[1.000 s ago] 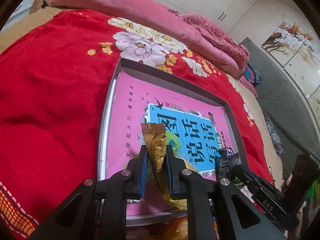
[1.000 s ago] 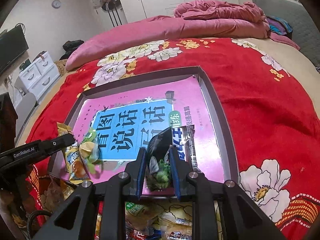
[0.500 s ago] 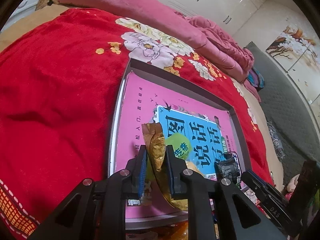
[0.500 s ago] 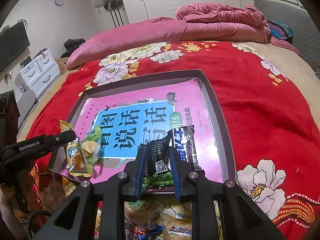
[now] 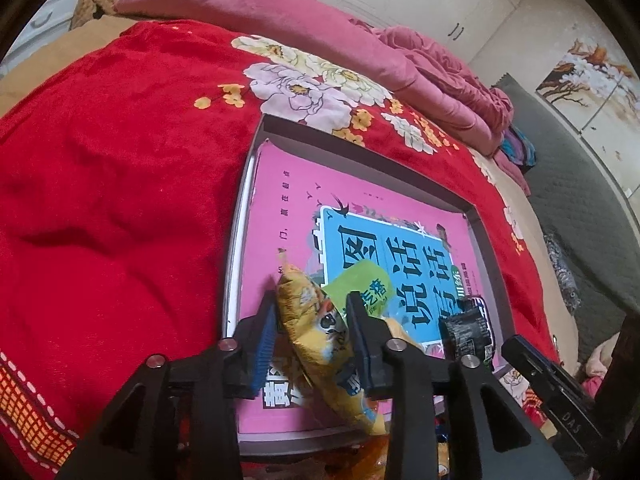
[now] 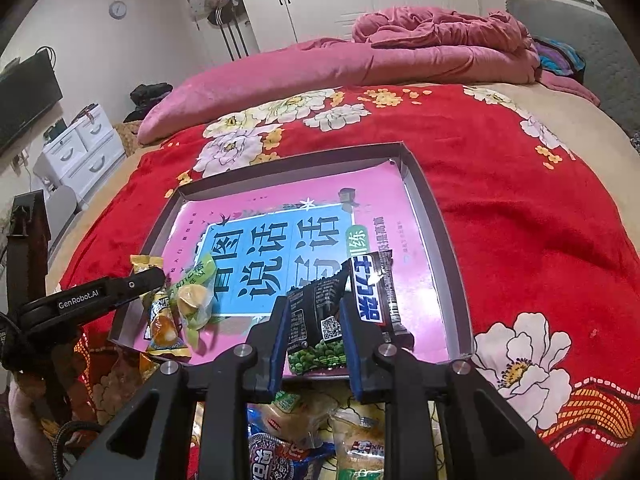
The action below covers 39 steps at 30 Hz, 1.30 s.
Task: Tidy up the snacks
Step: 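Lower the black pea bag into the tray and open the right gripper while the left releases the golden bag, then move both open grippers back from the tray to the snack pile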
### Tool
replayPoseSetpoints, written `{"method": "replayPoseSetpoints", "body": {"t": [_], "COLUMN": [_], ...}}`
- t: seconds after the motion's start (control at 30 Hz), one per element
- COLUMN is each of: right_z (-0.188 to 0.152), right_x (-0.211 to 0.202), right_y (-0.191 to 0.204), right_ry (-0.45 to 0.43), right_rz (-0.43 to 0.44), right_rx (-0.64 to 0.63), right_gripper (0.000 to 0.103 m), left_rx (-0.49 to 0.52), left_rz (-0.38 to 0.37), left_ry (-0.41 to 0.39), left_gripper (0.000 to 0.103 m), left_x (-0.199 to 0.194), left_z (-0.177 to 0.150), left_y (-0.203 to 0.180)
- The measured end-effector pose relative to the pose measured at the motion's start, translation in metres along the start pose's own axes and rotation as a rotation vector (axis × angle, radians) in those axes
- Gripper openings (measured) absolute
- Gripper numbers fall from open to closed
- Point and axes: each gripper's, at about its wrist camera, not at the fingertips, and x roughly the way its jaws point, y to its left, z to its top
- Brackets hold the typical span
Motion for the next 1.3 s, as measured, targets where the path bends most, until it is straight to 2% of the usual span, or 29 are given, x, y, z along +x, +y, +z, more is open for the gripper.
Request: {"method": "replayPoseSetpoints", "body": {"t": [0.07,0.3,0.37,0.43,0.67,0.77,0.93,1.3], "right_z": [0.0,0.001,0.002,0.003,0.004,0.005,0.005,0.007], "right_x": [-0.002,-0.009,-0.01,-0.012,-0.018,-0.02,-0.023,-0.037], "right_y": [-0.001,-0.005,-0.006,-0.008,-0.009,-0.007,-0.005,-0.004], "right_ry": [-0.002,-0.015,-0.018,-0.022,-0.032,-0.035,-0.043,-0.07], "right_rz": [-0.001,-0.008,-0.007,-0.007,-0.007,-0.003,-0.002,0.002], "right_rx": [0.005,0.021,0.027,0.032,0.036,0.033,0.023,0.015], "right_gripper": [0.032,0.036,0.041,0.042,0.043,0.048,0.049,0.053], "left_rx": [0.006,0.021,0.024,0.025,0.028,0.032,0.041,0.092], "left_rz": [-0.005,-0.01,-0.019,-0.025,-0.038,-0.037,-0.042,-0.053], "left_ry": [-0.003,-0.009,-0.011,-0.014,-0.035,-0.042,-0.059,-0.088], "left_gripper": [0.041,0.047,0.049,0.054,0.061,0.064,0.069,0.074], "left_x": [-0.002,-0.012,-0.015,-0.018,-0.03,-0.034,-0.045,-0.067], "left_z": [0.0,-0.001,-0.001,-0.001,-0.002,-0.003,-0.003,-0.009], "left_y": [-0.001,-0.003,-0.003,-0.004,-0.003,-0.004,-0.005,-0.015]}}
